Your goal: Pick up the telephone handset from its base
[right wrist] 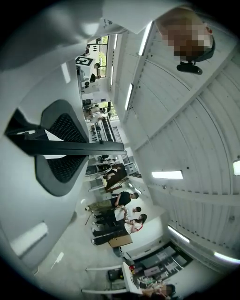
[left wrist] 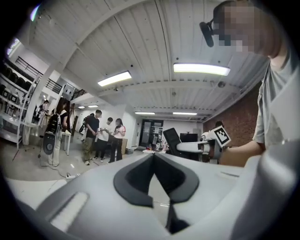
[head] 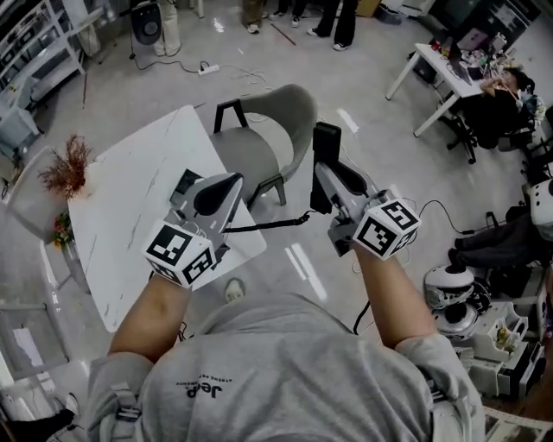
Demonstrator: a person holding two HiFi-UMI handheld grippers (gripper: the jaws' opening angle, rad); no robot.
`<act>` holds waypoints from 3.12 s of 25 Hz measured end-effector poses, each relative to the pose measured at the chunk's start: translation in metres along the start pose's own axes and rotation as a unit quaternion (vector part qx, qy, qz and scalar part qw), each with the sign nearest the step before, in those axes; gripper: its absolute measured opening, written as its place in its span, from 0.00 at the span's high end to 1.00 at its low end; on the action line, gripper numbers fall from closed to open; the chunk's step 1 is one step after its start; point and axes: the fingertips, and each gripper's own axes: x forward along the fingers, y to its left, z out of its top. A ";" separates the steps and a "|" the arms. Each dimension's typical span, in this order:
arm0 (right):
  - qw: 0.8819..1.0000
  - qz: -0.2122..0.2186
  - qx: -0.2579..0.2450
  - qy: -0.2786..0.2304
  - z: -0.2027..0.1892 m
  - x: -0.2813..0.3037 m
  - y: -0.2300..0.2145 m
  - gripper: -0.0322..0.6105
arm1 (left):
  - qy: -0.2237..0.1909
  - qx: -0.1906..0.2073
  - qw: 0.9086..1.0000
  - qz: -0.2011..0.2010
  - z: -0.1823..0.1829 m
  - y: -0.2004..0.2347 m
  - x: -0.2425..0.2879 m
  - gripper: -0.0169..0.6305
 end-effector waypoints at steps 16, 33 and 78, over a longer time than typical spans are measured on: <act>0.981 -0.144 -0.019 -0.127 0.119 -0.202 -0.059 0.83 | -0.008 0.030 0.991 -0.131 0.064 -0.124 0.112 0.89; 0.964 -0.209 -0.038 -0.157 0.148 -0.293 -0.086 0.83 | -0.007 0.030 0.983 -0.181 0.082 -0.178 0.164 0.89; 0.972 -0.183 -0.037 -0.142 0.145 -0.278 -0.091 0.83 | -0.006 0.038 0.985 -0.166 0.082 -0.181 0.156 0.89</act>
